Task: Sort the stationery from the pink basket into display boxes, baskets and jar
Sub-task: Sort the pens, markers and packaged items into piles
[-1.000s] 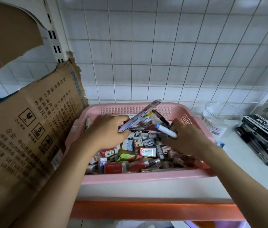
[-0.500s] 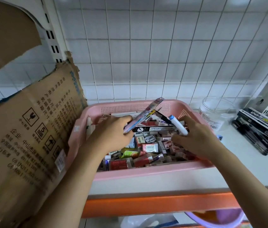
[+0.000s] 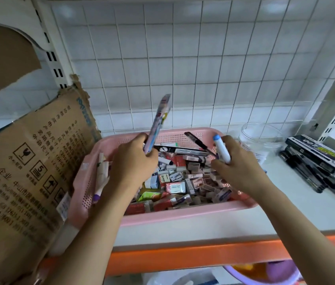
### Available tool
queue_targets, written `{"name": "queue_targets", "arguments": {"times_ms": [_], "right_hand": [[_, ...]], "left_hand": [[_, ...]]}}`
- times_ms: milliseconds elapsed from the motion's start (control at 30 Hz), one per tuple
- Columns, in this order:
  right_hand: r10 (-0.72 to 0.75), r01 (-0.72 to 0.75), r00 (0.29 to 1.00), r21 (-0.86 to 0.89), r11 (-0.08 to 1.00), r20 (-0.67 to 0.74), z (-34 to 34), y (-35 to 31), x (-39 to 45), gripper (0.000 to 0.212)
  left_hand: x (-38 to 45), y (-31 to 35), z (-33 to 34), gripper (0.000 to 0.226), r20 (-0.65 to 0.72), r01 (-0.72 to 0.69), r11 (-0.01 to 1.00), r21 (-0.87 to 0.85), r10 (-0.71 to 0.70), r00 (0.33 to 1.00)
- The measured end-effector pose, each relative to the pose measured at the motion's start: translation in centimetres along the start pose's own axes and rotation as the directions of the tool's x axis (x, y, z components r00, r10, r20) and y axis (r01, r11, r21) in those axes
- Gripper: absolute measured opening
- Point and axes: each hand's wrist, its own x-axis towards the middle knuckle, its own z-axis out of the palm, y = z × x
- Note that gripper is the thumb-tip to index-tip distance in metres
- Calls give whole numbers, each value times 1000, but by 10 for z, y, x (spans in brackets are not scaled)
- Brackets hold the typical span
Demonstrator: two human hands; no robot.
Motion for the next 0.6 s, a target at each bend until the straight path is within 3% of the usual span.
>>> {"name": "queue_targets", "arguments": {"times_ms": [167, 367, 467, 600], "right_hand": [[-31, 39, 995, -82, 996, 90, 1, 4, 3, 26], [-133, 128, 990, -89, 988, -43, 4, 9, 5, 28], [-119, 119, 987, -13, 993, -108, 1, 12, 6, 33], [-117, 130, 980, 75, 989, -160, -4, 11, 6, 26]], "left_hand": [[-7, 18, 2, 12, -142, 81, 990, 115, -64, 988], [-10, 20, -3, 13, -280, 224, 960, 167, -172, 944], [-13, 24, -5, 5, -263, 190, 976, 104, -157, 952], [-19, 46, 3, 4, -125, 88, 996, -29, -91, 988]]}}
